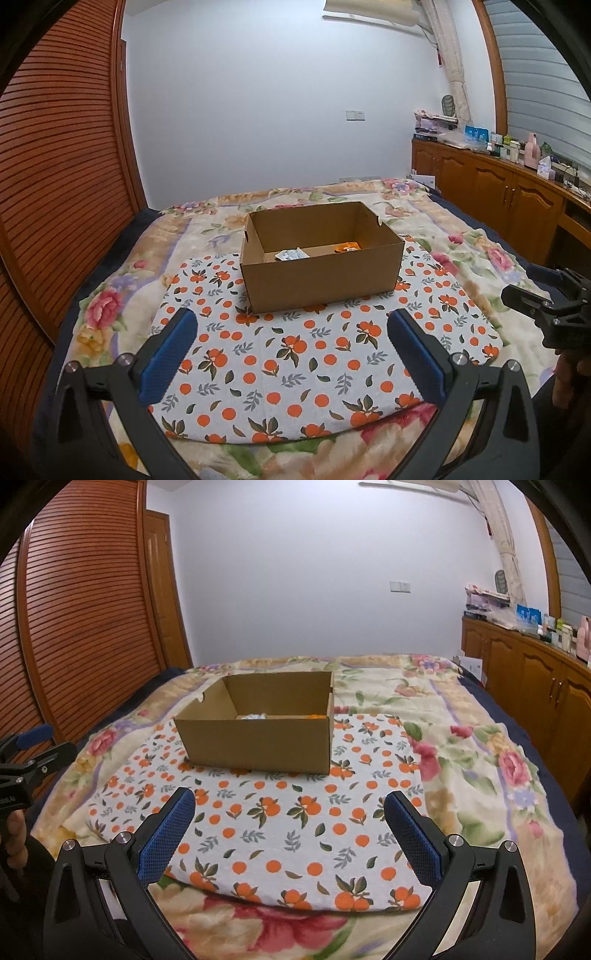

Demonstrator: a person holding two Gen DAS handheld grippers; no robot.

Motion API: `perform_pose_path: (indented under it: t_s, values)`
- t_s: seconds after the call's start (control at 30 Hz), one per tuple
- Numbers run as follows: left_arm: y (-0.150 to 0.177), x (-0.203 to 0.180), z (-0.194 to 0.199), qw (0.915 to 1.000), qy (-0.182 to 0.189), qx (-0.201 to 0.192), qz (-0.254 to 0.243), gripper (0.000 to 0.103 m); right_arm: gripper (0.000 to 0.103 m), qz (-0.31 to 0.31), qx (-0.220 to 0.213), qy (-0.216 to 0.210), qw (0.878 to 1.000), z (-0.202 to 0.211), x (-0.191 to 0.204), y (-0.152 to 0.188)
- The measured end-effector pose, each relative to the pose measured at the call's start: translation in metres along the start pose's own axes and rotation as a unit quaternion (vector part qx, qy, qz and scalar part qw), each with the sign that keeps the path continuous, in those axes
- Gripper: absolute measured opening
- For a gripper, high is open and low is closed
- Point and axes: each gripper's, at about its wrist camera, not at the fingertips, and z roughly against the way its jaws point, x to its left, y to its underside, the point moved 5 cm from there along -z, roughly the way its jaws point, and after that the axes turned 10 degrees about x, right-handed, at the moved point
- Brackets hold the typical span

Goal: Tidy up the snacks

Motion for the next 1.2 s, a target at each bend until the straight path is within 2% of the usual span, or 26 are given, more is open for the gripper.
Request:
perform_pose_path:
  t_s: [1.2]
  values:
    - [0.0027, 0.0021, -0.0016, 0.9999, -0.010, -0.002, -0.001, 0.103, 0.103, -0.008, 0.002, 0.000, 1.000, -0.0028, -0.0055, 0.0013]
